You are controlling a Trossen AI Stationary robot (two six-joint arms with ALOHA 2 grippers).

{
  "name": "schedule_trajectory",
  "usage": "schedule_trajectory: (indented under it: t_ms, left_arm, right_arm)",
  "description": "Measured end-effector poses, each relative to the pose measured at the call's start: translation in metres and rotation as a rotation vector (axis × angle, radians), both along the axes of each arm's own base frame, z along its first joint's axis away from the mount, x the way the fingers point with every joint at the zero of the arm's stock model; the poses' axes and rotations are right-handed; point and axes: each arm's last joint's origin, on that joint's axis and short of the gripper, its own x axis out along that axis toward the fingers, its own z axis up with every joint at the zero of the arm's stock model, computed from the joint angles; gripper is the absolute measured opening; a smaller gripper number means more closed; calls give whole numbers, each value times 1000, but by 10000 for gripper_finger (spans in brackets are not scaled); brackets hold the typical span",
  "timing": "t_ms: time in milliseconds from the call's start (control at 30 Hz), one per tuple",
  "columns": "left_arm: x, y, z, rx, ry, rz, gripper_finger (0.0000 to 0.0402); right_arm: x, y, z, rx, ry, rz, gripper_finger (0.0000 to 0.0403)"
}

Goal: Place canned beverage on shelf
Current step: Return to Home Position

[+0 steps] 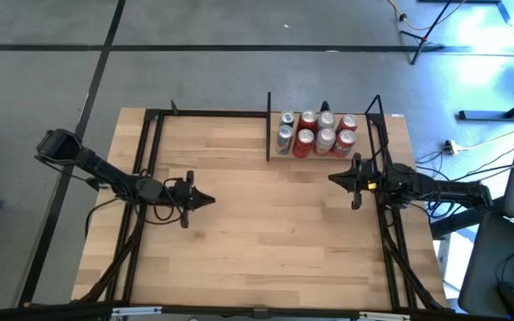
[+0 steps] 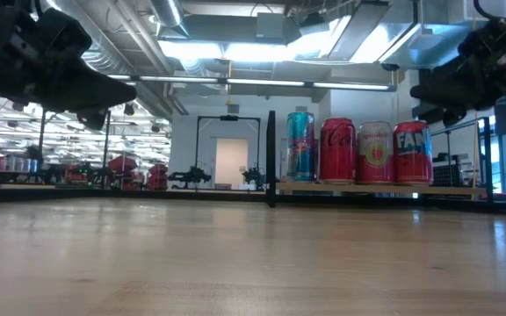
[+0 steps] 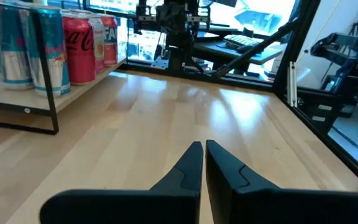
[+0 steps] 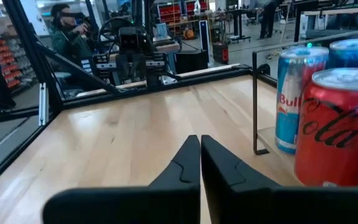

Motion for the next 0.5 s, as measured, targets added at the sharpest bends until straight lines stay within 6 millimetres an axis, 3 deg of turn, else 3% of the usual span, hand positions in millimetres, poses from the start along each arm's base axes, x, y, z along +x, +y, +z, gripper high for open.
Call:
schedule_trajectory:
  t_ms: [500]
  left_arm:
    - [-5,4,5,105,3,-65,2]
  right_arm:
    - [-1,1,-8,22,-37,46,3]
